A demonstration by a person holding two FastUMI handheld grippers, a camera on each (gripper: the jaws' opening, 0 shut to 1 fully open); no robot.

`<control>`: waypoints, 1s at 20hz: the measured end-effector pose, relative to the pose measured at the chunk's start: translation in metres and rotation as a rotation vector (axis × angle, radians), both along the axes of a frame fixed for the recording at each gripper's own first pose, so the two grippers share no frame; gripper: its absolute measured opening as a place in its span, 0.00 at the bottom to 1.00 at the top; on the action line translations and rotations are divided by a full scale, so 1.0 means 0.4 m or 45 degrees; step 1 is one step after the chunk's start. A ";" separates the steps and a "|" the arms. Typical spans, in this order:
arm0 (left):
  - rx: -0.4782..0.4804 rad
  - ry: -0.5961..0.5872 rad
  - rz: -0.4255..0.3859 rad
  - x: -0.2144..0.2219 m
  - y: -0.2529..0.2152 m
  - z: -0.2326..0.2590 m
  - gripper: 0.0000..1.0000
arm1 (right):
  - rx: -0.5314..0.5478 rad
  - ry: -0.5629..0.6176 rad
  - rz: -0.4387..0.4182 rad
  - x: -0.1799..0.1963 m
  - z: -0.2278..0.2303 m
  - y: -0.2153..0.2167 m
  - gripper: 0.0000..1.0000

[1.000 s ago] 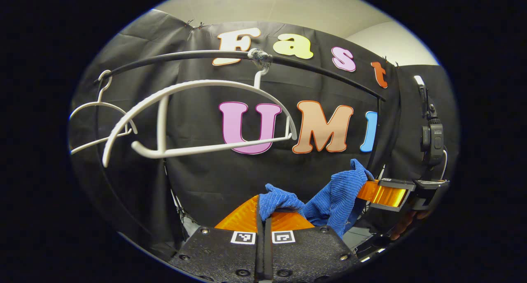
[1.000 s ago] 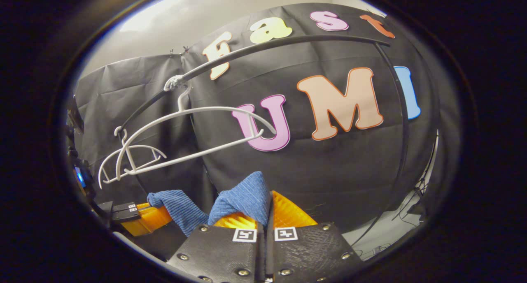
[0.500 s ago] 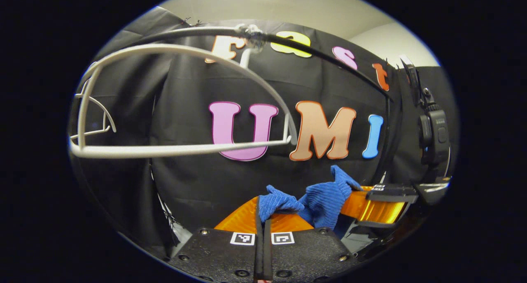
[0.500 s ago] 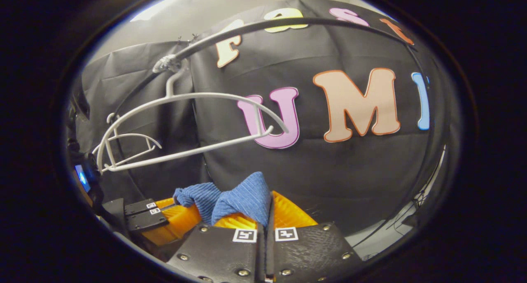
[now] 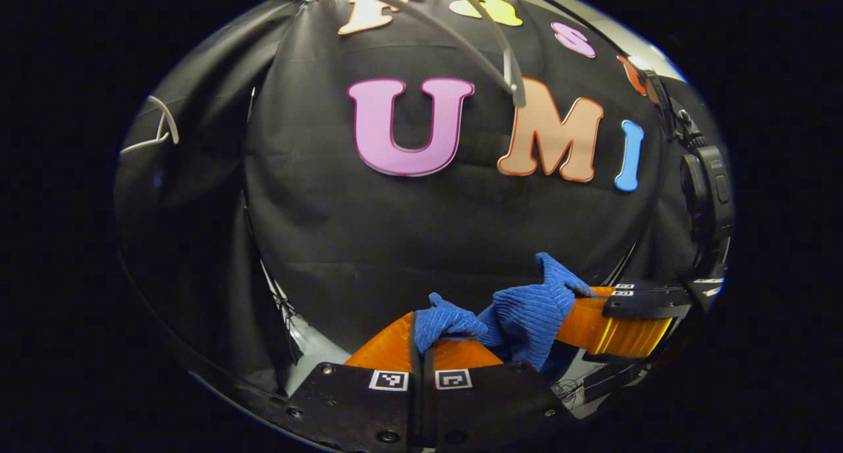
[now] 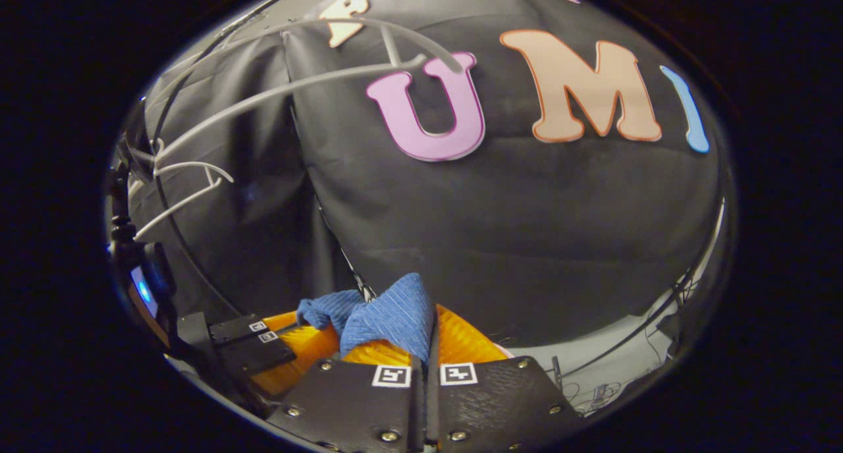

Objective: Grasp the clothes on the hanger with both hands and then place them into the laundry hamper below.

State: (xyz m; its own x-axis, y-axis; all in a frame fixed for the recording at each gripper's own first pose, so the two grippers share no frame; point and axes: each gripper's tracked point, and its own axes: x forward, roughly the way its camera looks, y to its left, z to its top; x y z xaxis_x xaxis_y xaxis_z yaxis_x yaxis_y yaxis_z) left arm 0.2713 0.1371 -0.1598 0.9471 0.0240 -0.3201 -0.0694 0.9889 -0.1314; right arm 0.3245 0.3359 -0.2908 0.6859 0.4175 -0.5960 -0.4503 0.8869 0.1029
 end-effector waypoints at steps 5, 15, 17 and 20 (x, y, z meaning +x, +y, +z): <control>-0.070 0.197 0.036 0.028 0.009 -0.135 0.01 | -0.084 0.115 -0.106 0.001 -0.135 -0.048 0.02; -0.012 0.523 -0.039 0.025 0.007 -0.404 0.01 | -0.253 0.406 -0.253 -0.038 -0.406 -0.154 0.02; 0.003 0.562 -0.061 0.029 0.011 -0.448 0.01 | -0.288 0.438 -0.256 -0.045 -0.434 -0.157 0.02; 0.054 0.613 -0.098 0.029 0.012 -0.511 0.02 | -0.338 0.476 -0.262 -0.049 -0.455 -0.163 0.02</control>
State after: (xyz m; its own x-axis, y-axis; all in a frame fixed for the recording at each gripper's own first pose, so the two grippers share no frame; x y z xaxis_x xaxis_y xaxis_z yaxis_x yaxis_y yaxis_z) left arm 0.2828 0.1418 -0.3643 0.6914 -0.0179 -0.7222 -0.0389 0.9973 -0.0619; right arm 0.3049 0.2708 -0.4726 0.4575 0.0965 -0.8840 -0.2385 0.9710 -0.0174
